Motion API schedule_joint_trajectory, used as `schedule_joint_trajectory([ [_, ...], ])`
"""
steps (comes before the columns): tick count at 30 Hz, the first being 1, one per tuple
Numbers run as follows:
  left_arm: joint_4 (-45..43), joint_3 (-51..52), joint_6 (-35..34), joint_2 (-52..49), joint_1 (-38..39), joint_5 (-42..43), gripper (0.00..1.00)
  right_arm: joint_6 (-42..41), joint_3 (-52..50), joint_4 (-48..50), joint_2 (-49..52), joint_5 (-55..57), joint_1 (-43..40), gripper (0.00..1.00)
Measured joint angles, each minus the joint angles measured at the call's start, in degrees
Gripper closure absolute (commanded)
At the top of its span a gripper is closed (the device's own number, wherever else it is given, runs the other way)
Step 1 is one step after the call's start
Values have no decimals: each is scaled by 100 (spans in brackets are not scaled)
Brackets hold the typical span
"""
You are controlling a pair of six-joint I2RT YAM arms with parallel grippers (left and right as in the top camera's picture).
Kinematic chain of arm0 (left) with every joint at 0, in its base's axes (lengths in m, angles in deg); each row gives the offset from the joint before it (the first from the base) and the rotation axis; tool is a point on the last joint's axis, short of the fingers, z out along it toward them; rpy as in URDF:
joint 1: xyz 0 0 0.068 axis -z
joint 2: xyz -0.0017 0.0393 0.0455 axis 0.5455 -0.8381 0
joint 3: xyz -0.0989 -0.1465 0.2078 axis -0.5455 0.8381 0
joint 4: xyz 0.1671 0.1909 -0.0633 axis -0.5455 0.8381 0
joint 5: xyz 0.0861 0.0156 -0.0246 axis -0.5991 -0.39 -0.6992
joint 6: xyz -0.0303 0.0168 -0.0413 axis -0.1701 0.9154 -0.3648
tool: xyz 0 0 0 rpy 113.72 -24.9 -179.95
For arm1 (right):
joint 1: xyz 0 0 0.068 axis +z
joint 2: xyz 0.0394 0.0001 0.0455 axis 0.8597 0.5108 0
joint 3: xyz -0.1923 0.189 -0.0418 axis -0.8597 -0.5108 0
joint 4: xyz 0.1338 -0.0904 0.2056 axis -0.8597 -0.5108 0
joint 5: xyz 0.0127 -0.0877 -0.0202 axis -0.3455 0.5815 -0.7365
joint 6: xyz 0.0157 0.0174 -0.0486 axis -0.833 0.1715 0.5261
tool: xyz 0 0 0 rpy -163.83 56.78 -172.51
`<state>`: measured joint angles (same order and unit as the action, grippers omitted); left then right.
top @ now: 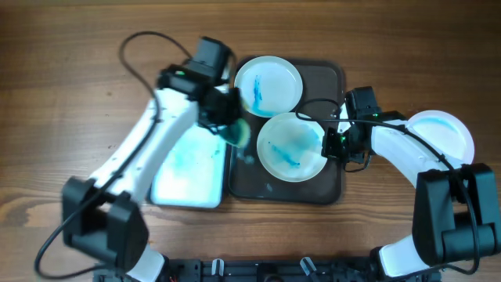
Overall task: Clean dirty plates on tray and stack at the side
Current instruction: 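Scrub the held plate with the sponge in the left gripper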
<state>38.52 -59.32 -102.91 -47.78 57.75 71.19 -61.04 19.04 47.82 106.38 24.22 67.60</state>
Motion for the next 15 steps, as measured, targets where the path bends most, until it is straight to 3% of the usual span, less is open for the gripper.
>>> schedule_joint_trajectory([
  [4,-778,0,-190,-767,629,400,96,39,2,13,0,24,7,96],
  [9,-2385,0,-275,-2175,1384,1574,96,63,2,-4,0,44,7,96],
  [13,-2529,-61,-299,-2411,1639,1729,96,63,2,-79,-11,114,4,96],
  [15,-2096,-201,-299,-2415,1639,1482,96,63,2,-87,-11,127,4,96],
])
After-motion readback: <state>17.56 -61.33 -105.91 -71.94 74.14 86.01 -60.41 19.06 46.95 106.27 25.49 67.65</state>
